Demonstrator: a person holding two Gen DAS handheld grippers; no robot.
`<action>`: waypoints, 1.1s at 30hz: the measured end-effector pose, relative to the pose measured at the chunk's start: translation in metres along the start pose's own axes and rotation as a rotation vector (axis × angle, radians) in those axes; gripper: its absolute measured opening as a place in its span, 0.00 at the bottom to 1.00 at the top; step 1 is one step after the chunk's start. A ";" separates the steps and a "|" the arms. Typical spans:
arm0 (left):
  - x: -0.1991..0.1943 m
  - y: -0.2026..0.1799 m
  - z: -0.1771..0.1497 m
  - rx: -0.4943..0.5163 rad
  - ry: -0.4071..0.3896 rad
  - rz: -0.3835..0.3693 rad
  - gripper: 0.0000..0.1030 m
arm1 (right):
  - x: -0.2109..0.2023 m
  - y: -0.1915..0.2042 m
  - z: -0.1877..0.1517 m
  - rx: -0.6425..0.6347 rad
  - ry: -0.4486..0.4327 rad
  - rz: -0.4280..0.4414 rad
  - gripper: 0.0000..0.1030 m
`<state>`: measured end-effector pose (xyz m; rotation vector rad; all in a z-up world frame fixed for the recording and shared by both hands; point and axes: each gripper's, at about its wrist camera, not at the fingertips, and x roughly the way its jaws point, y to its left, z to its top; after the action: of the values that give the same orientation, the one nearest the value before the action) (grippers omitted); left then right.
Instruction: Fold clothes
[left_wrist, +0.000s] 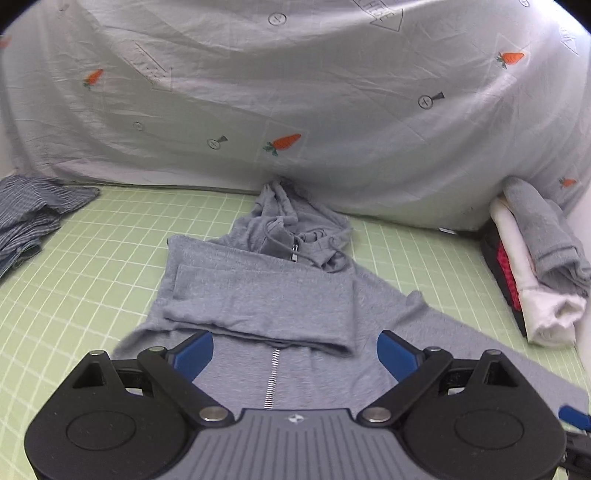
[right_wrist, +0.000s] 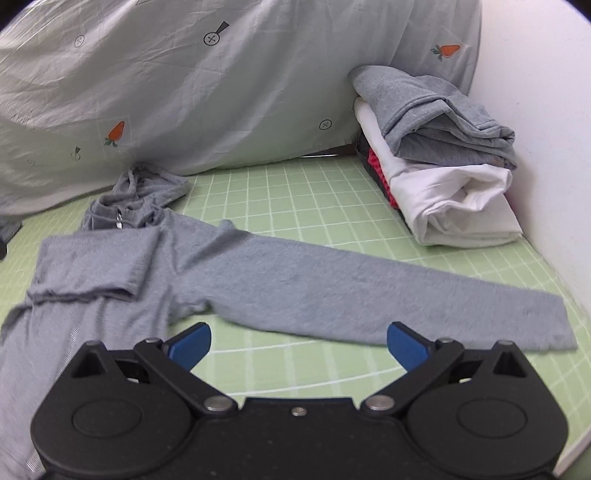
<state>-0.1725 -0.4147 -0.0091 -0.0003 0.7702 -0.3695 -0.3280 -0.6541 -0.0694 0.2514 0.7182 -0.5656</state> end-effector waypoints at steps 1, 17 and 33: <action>-0.004 -0.011 -0.007 -0.029 -0.005 0.011 0.93 | 0.002 -0.017 0.001 -0.019 0.002 0.011 1.00; -0.024 -0.133 -0.069 -0.017 0.088 0.118 0.93 | 0.057 -0.233 -0.027 0.161 0.139 -0.195 1.00; -0.035 -0.117 -0.081 -0.021 0.136 0.258 0.93 | 0.088 -0.255 -0.046 0.175 0.133 -0.215 1.00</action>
<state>-0.2880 -0.5018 -0.0280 0.1044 0.8968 -0.1171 -0.4437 -0.8805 -0.1698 0.3799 0.8309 -0.8241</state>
